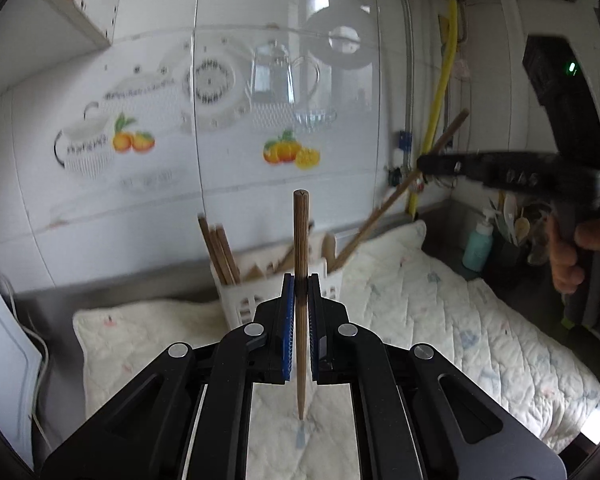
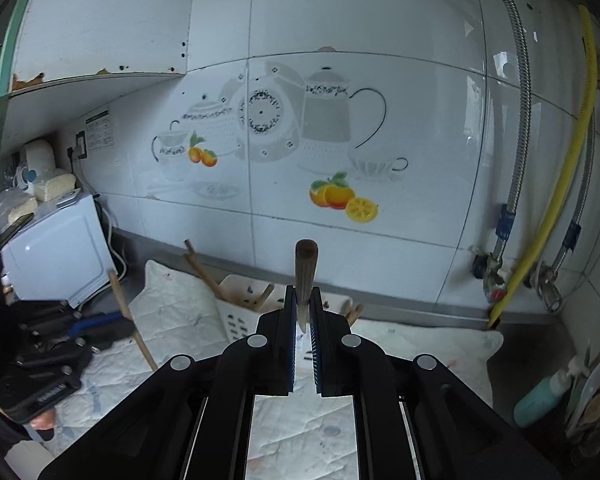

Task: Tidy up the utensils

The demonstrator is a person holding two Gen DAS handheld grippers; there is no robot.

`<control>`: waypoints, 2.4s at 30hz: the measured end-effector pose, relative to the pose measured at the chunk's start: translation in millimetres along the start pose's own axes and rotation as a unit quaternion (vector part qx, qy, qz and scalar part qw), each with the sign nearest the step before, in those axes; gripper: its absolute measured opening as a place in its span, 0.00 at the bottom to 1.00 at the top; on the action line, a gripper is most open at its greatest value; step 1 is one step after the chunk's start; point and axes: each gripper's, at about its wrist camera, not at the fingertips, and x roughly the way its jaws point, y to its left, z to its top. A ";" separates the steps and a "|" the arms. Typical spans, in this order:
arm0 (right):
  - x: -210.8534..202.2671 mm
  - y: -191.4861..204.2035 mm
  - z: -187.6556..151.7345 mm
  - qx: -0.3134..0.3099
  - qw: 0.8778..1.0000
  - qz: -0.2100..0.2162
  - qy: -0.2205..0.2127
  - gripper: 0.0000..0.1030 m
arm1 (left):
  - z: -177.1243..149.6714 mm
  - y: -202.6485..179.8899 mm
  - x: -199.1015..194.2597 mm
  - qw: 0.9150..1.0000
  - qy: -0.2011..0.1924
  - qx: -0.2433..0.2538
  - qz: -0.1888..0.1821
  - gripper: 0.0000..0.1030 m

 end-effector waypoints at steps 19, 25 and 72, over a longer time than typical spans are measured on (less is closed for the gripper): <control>79.6 -18.1 9.0 -0.008 0.999 -0.009 0.049 0.06 | 106.4 21.2 59.0 0.992 -0.099 0.009 0.076 0.05; 94.7 -19.3 -1.2 -0.009 0.998 -0.005 0.062 0.06 | 91.3 35.2 89.2 0.993 -0.079 -0.011 0.085 0.05; -40.7 39.0 -97.9 0.032 0.999 -0.005 -0.009 0.87 | -56.8 11.5 -61.3 0.991 -0.062 -0.056 0.109 0.95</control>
